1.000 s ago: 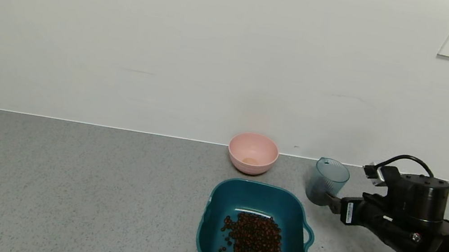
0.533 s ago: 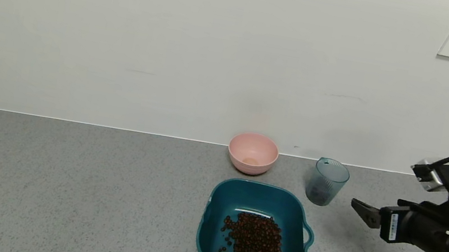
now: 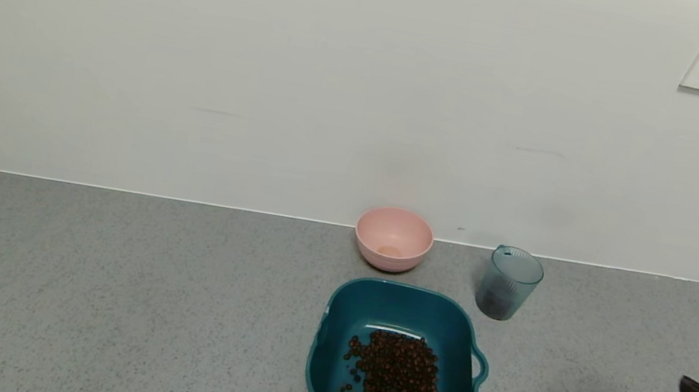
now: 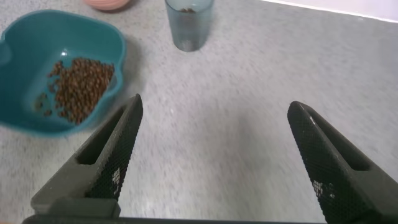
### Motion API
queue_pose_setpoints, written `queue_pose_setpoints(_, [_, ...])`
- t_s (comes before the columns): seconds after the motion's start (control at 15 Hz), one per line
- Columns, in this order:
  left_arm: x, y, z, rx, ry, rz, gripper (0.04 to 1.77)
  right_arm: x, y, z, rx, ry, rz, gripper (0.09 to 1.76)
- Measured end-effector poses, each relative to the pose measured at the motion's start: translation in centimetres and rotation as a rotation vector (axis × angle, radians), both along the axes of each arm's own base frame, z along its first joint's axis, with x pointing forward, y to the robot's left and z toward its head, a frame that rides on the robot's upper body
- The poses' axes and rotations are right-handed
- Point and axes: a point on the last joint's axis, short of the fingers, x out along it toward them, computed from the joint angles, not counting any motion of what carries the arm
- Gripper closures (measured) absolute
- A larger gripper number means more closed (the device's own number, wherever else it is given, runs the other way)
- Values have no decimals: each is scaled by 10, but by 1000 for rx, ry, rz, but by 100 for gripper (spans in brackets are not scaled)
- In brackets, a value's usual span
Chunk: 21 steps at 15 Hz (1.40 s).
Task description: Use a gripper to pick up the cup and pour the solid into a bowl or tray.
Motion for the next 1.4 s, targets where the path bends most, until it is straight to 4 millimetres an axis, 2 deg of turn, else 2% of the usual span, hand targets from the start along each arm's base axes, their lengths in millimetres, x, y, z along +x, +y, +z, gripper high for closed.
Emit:
queue_pose_setpoints(0.2, [0,0,0,0,0,0,5,-47,-15,3,-27,-47,-73,15])
queue_pose_setpoints(0.33, [0,0,0,0,0,0,5,-69,-23,5,-41,-118,-136,15])
queue_pose_setpoints(0.67, [0,0,0,0,0,0,5,-114,-34,3,-133,-262,-260,15])
queue_pose_setpoints(0.93, [0,0,0,0,0,0,5,-147,-30,-12,-118,-311,-191,15])
queue_pose_setpoints(1.07, [0,0,0,0,0,0,5,-159,-29,-23,-100,-332,-152,15])
queue_pose_setpoints(1.4, [0,0,0,0,0,0,5,-167,-27,-64,-74,-357,-86,15])
